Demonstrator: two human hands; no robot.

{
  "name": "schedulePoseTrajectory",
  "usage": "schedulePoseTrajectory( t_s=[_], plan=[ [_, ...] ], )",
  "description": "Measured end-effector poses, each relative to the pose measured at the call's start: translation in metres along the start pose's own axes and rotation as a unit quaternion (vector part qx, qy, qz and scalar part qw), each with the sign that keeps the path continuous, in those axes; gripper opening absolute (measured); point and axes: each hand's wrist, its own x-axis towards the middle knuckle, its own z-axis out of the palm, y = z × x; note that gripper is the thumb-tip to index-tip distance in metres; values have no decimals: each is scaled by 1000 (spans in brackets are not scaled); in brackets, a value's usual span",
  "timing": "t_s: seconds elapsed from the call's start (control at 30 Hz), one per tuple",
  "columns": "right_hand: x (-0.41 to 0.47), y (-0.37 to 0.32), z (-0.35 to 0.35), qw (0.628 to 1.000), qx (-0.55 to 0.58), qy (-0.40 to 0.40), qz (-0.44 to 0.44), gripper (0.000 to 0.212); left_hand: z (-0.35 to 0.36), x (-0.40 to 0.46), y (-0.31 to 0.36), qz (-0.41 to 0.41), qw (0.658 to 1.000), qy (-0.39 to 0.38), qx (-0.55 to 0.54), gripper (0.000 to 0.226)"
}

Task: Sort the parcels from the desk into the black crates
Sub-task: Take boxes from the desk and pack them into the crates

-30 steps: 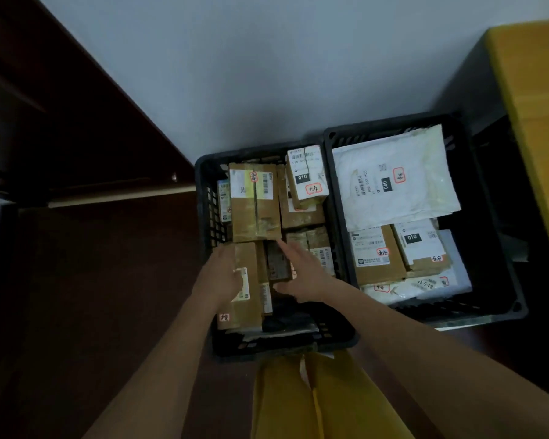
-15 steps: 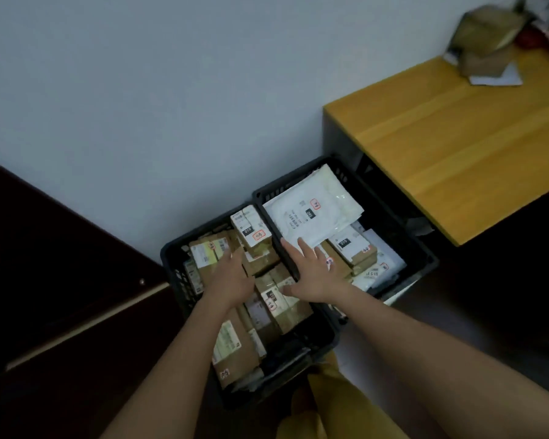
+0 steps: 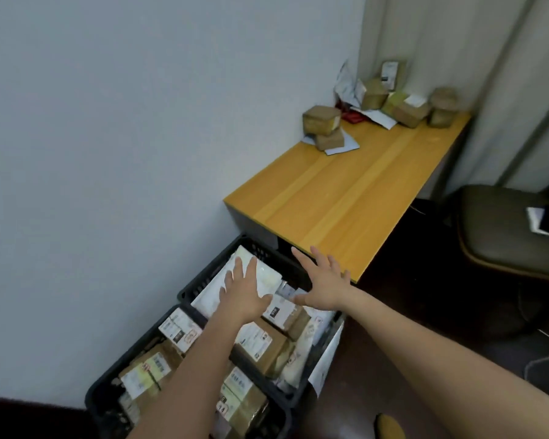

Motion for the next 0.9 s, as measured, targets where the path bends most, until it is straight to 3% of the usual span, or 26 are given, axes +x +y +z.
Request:
schedulePoseTrajectory(
  t_s=[0.17,0.57,0.9],
  plan=[
    [8,67,-64,999,13,23,26,96,-1,47,101,41,999,-7,12,93],
    [42,270,-243,984,-106,140,40,99,22,173,359,93,990,-18,105,91],
    [109,362,-314,985,-60,144,74,93,14,276,444,84,982,-42,166,88]
  ],
)
